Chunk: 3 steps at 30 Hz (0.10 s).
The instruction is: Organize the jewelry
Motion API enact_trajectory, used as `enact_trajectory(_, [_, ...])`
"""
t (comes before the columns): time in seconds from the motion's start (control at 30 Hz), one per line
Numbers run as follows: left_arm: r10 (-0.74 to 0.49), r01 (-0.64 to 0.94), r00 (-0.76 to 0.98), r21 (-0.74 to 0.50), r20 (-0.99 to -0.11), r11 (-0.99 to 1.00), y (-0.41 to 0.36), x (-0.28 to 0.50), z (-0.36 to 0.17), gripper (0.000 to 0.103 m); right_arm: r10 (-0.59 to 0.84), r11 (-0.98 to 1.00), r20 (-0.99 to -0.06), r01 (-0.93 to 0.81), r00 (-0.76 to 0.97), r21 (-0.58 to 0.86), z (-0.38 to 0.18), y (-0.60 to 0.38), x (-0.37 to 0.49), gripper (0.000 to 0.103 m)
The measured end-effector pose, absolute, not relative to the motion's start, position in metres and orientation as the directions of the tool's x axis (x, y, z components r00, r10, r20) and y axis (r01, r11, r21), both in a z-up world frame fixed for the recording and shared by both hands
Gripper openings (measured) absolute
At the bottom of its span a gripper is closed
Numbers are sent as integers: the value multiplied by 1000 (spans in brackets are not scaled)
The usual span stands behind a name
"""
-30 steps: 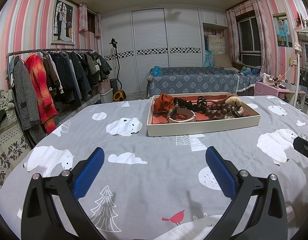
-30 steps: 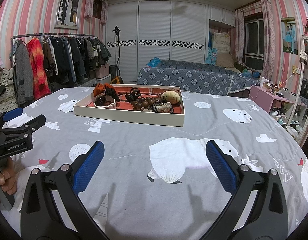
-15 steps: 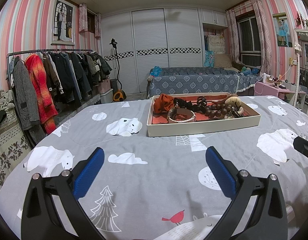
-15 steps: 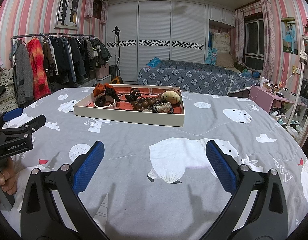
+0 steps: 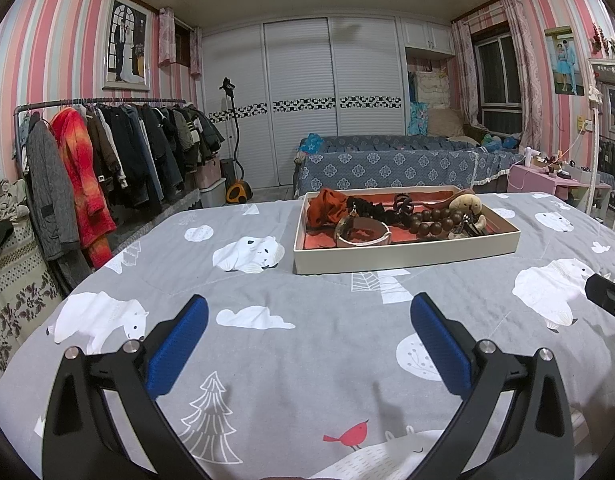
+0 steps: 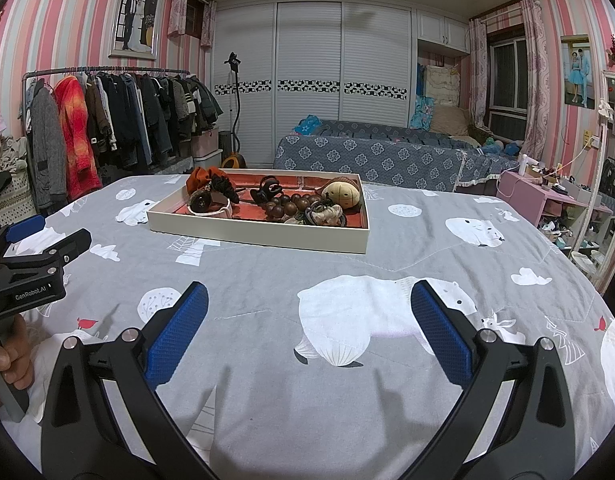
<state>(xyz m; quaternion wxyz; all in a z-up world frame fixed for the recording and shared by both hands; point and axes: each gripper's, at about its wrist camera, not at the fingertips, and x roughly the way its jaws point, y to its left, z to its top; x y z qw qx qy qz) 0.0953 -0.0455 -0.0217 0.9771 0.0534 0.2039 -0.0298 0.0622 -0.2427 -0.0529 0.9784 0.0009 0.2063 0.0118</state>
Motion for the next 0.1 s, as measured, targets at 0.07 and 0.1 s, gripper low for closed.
enact_trajectory(0.07, [-36,79,915,91,-403,993,-45,95,-21,99,23,1000,-404,-23,915,6,-53,-243,62,99])
enact_trajectory(0.1, [-36,80,915,91,-402,993,-45,95,-21,99,23,1000,-404,-23,915,6,-53,-243,62,99])
